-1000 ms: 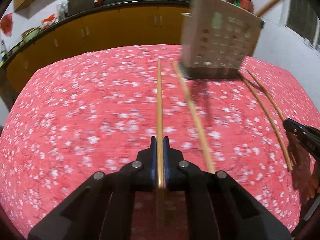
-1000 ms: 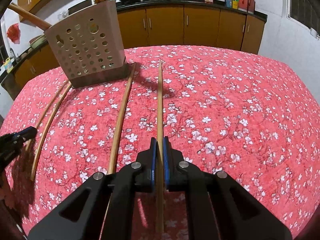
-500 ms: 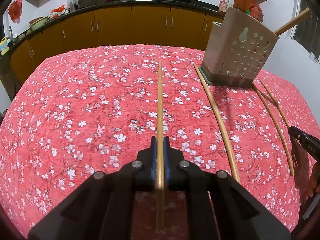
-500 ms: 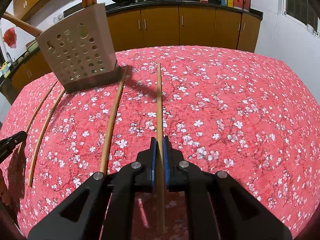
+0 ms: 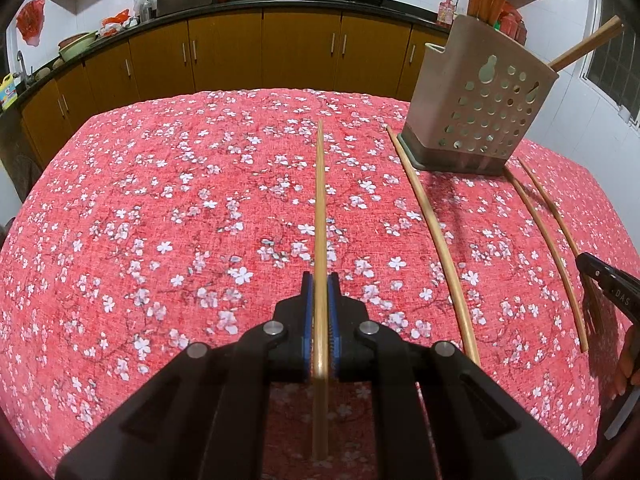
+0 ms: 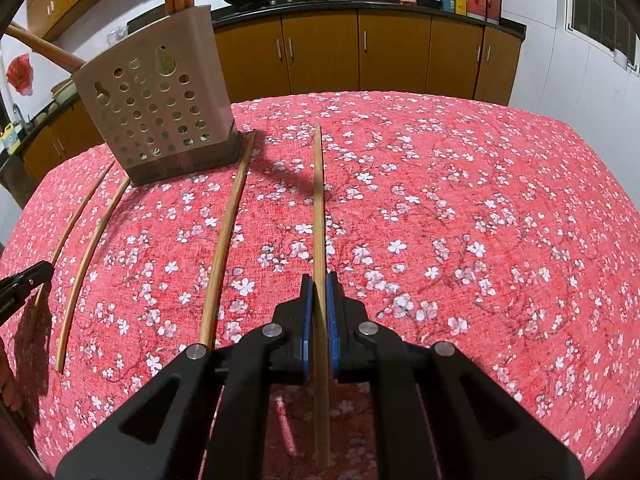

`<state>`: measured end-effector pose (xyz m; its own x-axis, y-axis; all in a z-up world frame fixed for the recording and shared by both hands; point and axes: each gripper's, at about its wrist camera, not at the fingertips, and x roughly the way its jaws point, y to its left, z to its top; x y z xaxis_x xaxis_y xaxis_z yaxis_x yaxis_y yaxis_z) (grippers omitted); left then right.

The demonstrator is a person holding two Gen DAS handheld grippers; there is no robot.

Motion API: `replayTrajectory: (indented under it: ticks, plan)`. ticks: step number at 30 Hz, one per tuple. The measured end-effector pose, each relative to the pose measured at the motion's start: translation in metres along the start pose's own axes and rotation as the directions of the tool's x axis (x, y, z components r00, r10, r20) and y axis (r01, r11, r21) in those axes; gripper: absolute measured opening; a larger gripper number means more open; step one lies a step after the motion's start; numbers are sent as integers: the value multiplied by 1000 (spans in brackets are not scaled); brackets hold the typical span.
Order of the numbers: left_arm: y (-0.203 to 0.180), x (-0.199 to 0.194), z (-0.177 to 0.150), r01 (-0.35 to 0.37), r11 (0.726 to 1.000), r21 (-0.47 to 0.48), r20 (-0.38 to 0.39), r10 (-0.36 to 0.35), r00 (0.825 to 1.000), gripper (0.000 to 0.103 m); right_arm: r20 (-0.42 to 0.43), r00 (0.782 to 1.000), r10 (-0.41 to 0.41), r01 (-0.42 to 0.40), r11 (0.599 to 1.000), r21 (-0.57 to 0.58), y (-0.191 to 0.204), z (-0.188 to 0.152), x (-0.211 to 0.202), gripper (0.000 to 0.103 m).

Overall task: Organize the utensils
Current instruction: 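Raise the chopstick upright with the right tool and carry it over the holder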

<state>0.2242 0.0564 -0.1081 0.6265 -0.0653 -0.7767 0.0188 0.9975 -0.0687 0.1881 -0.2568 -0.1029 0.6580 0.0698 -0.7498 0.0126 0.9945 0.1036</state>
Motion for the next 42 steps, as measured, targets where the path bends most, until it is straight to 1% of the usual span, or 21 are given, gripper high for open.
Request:
replayTrajectory:
  ticks: [9, 14, 23, 26, 28, 31, 38, 42]
  plan:
    - [-2, -6, -6, -10, 1000, 22, -2, 10, 1000, 10, -2, 1000, 16, -16, 1000, -9, -2, -11, -10, 8]
    - [-3, -6, -6, -18, 999, 29, -2, 18, 1000, 10, -2, 1000, 9, -9, 1000, -15, -2, -11, -10, 8]
    - [-2, -6, -6, -12, 1000, 27, -3, 12, 1000, 8, -1, 1000, 15, -15, 1000, -9, -3, -11, -11, 8]
    - [-2, -8, -6, -7, 1000, 28, -20, 8, 1000, 8, 3, 1000, 14, -14, 1000, -2, -3, -10, -14, 7]
    - [1, -13, -5, -8, 1000, 22, -22, 8, 1000, 8, 25, 999, 23, -23, 1000, 4, -4, -9, -22, 7]
    - [5, -24, -2, -8, 1000, 20, -2, 8, 1000, 8, 75, 997, 26, -26, 1000, 2, -5, -3, -40, 7]
    - [6, -57, 13, 0, 1000, 29, 78, -3, 997, 8, 177, 984, 19, -20, 1000, 3, -5, 15, -73, 7]
    - [6, -77, 23, 5, 1000, 29, 132, -9, 991, 8, 234, 972, 16, -18, 1000, 5, -7, 25, -88, 7]
